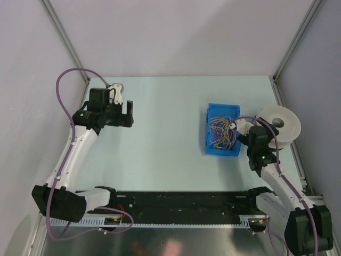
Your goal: Wrap the cables
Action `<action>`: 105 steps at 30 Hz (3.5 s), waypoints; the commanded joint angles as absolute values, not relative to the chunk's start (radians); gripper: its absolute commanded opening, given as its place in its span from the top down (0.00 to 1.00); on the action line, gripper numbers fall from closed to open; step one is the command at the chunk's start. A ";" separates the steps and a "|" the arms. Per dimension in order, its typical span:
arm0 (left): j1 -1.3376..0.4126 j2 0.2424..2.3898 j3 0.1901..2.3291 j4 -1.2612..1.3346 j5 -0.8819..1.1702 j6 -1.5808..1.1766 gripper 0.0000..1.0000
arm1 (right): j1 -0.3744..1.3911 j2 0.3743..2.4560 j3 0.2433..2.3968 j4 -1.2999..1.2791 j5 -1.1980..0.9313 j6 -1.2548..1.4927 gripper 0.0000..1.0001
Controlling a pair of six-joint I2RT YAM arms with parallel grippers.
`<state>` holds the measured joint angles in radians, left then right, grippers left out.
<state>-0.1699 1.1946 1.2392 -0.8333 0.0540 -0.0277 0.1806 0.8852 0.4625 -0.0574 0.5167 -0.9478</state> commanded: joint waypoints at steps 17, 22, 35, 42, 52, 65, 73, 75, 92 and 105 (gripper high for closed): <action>-0.179 1.213 1.312 -0.819 0.055 -0.059 0.01 | 0.112 0.808 0.320 0.454 0.518 -1.358 0.99; -0.179 1.210 1.309 -0.820 0.059 -0.053 0.01 | 0.146 0.747 0.387 0.464 0.462 -1.444 1.00; -0.022 1.272 1.369 -0.821 0.412 -0.046 0.01 | 0.652 0.940 0.744 0.534 0.456 -1.606 1.00; 0.141 1.322 1.422 -0.814 0.600 -0.097 0.01 | 1.056 1.176 0.837 0.564 0.510 -1.580 1.00; 0.207 1.318 1.402 -0.807 0.653 -0.059 0.01 | 1.158 1.527 0.842 0.729 0.489 -1.419 1.00; 0.206 1.294 1.325 -0.758 0.630 -0.055 0.01 | 1.173 1.738 0.840 0.757 0.567 -1.315 0.81; 0.206 1.296 1.323 -0.754 0.627 -0.066 0.00 | 1.272 1.673 0.834 0.525 0.601 -1.180 0.05; 0.206 1.293 1.324 -0.754 0.628 -0.066 0.01 | 1.312 1.635 0.834 0.428 0.589 -1.126 0.02; 0.201 1.207 1.325 -0.755 0.563 0.112 0.01 | 1.232 1.498 1.329 -0.650 -0.229 -0.602 0.01; 0.094 1.261 1.637 -0.730 0.686 0.251 0.01 | 0.433 1.319 1.488 -0.706 -0.570 -0.311 0.01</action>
<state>0.1066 1.2224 1.5185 -0.7750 0.5629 0.1673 0.5682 1.3499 1.4624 -0.6350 -0.5114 -0.3889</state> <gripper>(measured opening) 0.994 0.993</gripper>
